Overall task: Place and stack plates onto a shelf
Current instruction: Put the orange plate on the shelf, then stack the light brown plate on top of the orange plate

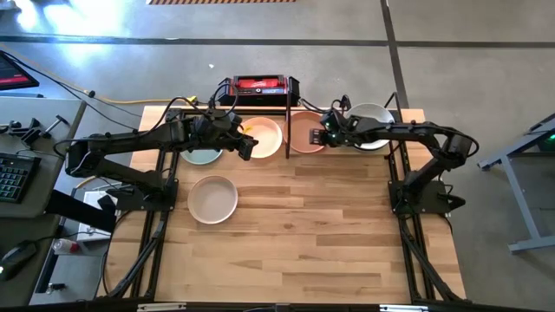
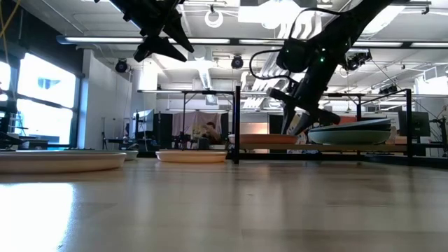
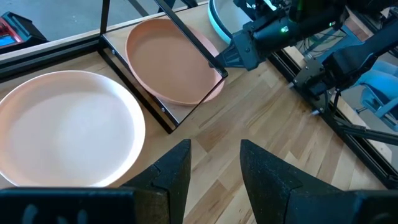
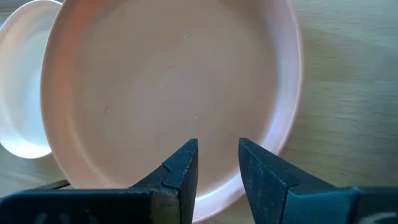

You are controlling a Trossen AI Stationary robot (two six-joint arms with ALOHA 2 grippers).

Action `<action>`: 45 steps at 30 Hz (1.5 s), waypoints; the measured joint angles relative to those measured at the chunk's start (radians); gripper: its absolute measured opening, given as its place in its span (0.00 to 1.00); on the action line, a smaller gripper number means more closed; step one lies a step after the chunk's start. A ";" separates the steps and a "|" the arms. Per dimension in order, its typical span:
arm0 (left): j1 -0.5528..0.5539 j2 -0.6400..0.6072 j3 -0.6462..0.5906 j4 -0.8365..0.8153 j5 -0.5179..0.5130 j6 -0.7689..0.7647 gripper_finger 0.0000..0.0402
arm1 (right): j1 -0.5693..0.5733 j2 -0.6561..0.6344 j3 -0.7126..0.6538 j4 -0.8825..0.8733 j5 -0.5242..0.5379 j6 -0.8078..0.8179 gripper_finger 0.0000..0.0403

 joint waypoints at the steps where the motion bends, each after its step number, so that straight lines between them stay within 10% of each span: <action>1: 0.000 0.000 0.000 0.000 0.000 0.000 0.32 | -0.002 0.000 0.000 -0.003 0.000 0.000 0.27; 34: 0.000 0.000 0.000 0.000 0.000 0.000 0.32 | -0.066 -0.066 0.000 -0.004 0.003 -0.051 0.27; 45: 0.000 0.000 0.000 0.000 0.000 0.000 0.32 | -0.031 -0.155 0.000 0.056 -0.226 -0.195 0.27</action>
